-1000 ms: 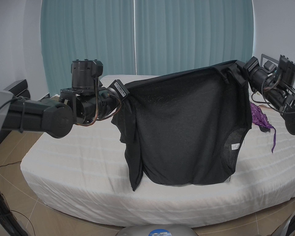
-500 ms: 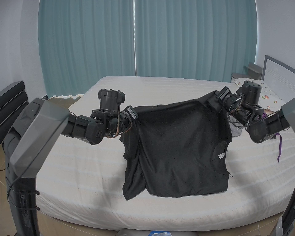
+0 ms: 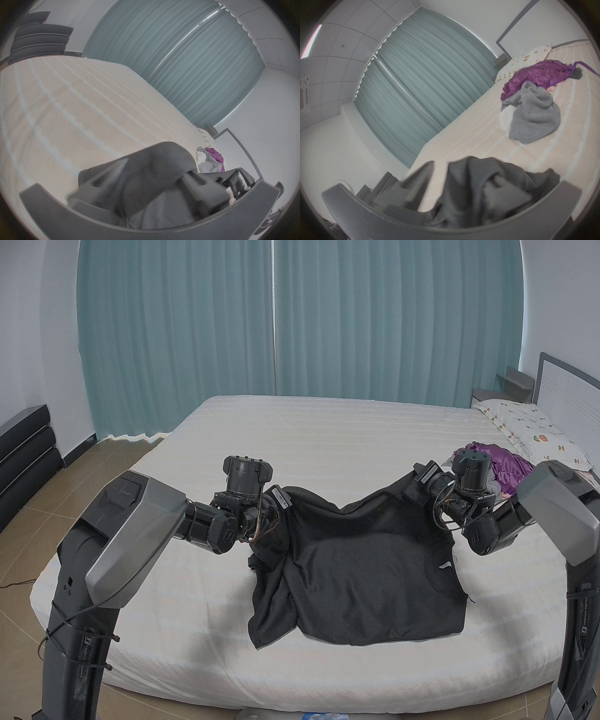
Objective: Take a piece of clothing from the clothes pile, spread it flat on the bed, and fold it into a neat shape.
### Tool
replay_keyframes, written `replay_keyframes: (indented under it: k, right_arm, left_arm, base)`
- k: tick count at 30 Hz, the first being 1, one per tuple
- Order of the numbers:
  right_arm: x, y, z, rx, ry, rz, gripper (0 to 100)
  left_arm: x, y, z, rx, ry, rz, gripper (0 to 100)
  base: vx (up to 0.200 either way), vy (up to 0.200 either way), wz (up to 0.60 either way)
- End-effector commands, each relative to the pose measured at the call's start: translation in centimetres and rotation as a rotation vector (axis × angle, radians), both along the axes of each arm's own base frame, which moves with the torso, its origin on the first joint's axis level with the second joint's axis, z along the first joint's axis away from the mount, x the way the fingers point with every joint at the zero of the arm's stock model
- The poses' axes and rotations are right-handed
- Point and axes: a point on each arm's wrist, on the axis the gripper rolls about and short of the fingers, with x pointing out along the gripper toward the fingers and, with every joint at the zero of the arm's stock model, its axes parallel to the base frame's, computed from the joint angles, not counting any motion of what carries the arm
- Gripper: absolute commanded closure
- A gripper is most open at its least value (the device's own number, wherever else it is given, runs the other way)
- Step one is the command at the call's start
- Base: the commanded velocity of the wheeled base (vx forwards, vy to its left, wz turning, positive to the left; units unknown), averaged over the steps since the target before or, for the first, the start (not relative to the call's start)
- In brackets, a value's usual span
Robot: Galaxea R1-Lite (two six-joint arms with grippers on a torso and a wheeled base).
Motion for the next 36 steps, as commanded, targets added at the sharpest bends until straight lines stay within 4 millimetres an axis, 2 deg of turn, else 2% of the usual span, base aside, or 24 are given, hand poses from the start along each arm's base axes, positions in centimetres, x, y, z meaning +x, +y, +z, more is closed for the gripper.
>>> replay_keyframes:
  k: [1,3,9,18,20,24,29,32,36]
  right_arm:
    - [1.9,0.2,-6.0,-0.014,0.075,-0.004,0]
    - [2.5,0.1,-7.3,-0.012,0.073,-0.021,0]
    - [4.6,-1.4,-6.1,0.011,-0.079,-0.182,0]
    - [4.1,-2.6,-5.5,0.031,-0.07,-0.201,0]
    - [3.1,-2.7,-5.2,0.071,-0.037,-0.15,0]
    - [1.8,-2.8,-5.4,0.075,0.01,-0.09,0]
    - [0.4,-2.8,-5.0,0.086,0.037,-0.065,0]
    - [-0.6,-3.0,-5.0,0.091,0.055,-0.038,0]
    - [-1.5,-3.0,-4.8,0.098,0.057,-0.016,0]
  left_arm:
    - [1.3,-0.4,-4.3,0.026,0.042,0.012,0]
    - [1.7,-0.4,-4.8,0.035,0.029,0.042,0]
    - [4.2,0.0,-4.9,0.053,-0.084,0.208,0]
    - [4.6,0.6,-4.0,0.054,-0.108,0.231,0]
    - [4.3,1.2,-2.9,0.081,-0.08,0.206,0]
    - [3.3,1.5,-3.1,0.118,0.035,0.141,0]
    - [0.6,2.2,-1.9,0.09,0.168,-0.008,0]
    - [-0.5,2.6,-0.9,0.084,0.175,-0.065,0]
    - [-0.5,3.1,-0.1,0.081,0.165,-0.056,0]
  base:
    - [0.0,0.0,0.0]
    - [0.0,0.0,0.0]
    - [0.0,0.0,0.0]
    - [0.0,0.0,0.0]
    - [0.0,0.0,0.0]
    - [0.0,0.0,0.0]
    - [0.0,0.0,0.0]
    - [0.0,0.0,0.0]
    - [0.0,0.0,0.0]
